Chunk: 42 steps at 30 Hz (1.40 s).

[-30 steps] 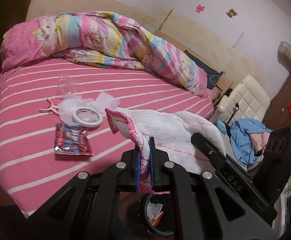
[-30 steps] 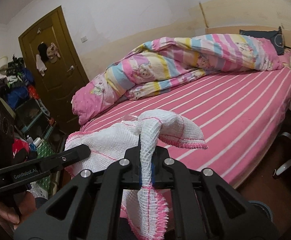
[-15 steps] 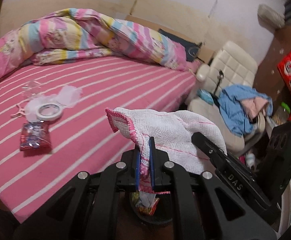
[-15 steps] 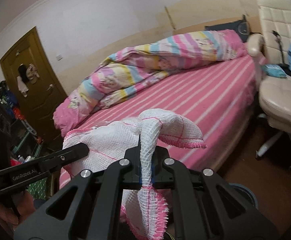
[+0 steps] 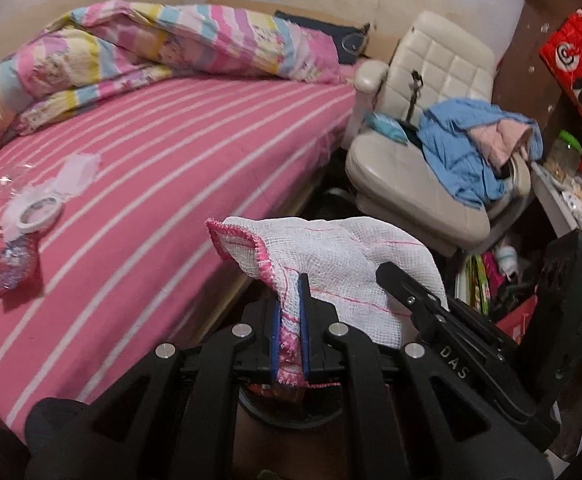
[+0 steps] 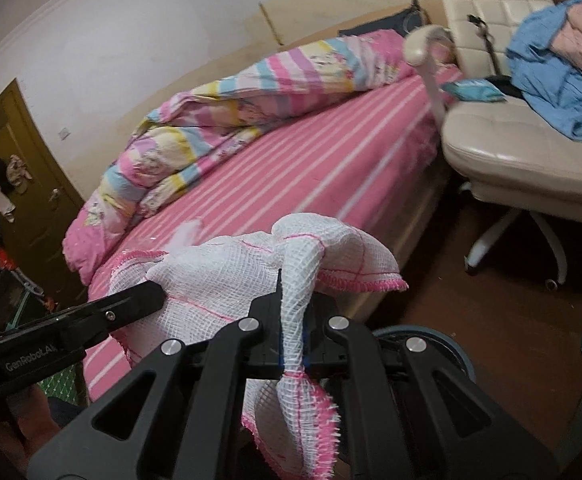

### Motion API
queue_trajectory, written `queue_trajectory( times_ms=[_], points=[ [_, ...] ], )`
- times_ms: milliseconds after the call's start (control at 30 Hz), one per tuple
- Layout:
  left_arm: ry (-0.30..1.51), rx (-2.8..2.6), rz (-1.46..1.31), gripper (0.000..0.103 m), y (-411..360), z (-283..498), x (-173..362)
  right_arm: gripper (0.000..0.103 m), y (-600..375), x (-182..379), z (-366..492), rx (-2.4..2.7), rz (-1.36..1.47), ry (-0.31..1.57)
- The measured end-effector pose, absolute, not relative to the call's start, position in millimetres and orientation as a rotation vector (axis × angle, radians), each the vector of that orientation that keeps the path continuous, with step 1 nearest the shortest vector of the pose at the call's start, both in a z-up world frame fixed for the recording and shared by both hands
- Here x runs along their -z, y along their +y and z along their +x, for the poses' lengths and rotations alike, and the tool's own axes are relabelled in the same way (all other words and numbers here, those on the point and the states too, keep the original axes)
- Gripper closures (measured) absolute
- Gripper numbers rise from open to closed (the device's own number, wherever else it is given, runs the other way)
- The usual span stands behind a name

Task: Collect trash
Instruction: 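Lift the gauze towel with both tools and carry it over the bin, then open both tools over the bin to drop the gauze towel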

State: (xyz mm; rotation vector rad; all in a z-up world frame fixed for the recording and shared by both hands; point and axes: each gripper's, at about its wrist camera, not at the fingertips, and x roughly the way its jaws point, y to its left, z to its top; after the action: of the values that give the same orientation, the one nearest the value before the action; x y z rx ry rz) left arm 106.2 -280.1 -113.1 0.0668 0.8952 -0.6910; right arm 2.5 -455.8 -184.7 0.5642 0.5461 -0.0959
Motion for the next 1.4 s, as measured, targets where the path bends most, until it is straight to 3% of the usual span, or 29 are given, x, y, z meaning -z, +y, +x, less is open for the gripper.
queue_trajectory(
  times_ms=[800,933,967,1033,1067,1167,1267,1400],
  points=[
    [1.363,0.717,0.142,0.095,-349.2,128.9,324.8,0.097,-491.8,345.7,-4.7,0.259,0.619,0.943],
    [1.412,0.686,0.180,0.084,-353.0,135.5,346.8,0.096,-490.7,366.0,2.6,0.279,0.621,1.008],
    [1.417,0.664,0.195,0.073,-353.2,137.3,350.5,0.093,-491.1,368.5,3.6,0.284,0.624,1.015],
    [1.421,0.607,0.220,0.062,-350.3,142.6,356.2,0.086,-491.4,375.9,7.3,0.294,0.626,1.028],
    [1.426,0.596,0.217,0.057,-348.4,144.5,357.7,0.072,-491.5,378.1,8.3,0.290,0.627,1.029],
    [1.431,0.572,0.193,0.049,-340.1,151.6,357.8,0.048,-492.0,380.6,9.4,0.297,0.623,1.021],
    [1.425,0.552,0.158,0.043,-333.9,155.7,352.7,0.038,-491.5,379.5,10.3,0.292,0.630,1.026],
    [1.399,0.542,0.104,0.036,-323.3,156.4,340.4,0.033,-483.6,364.5,11.7,0.292,0.597,1.004]
  ],
)
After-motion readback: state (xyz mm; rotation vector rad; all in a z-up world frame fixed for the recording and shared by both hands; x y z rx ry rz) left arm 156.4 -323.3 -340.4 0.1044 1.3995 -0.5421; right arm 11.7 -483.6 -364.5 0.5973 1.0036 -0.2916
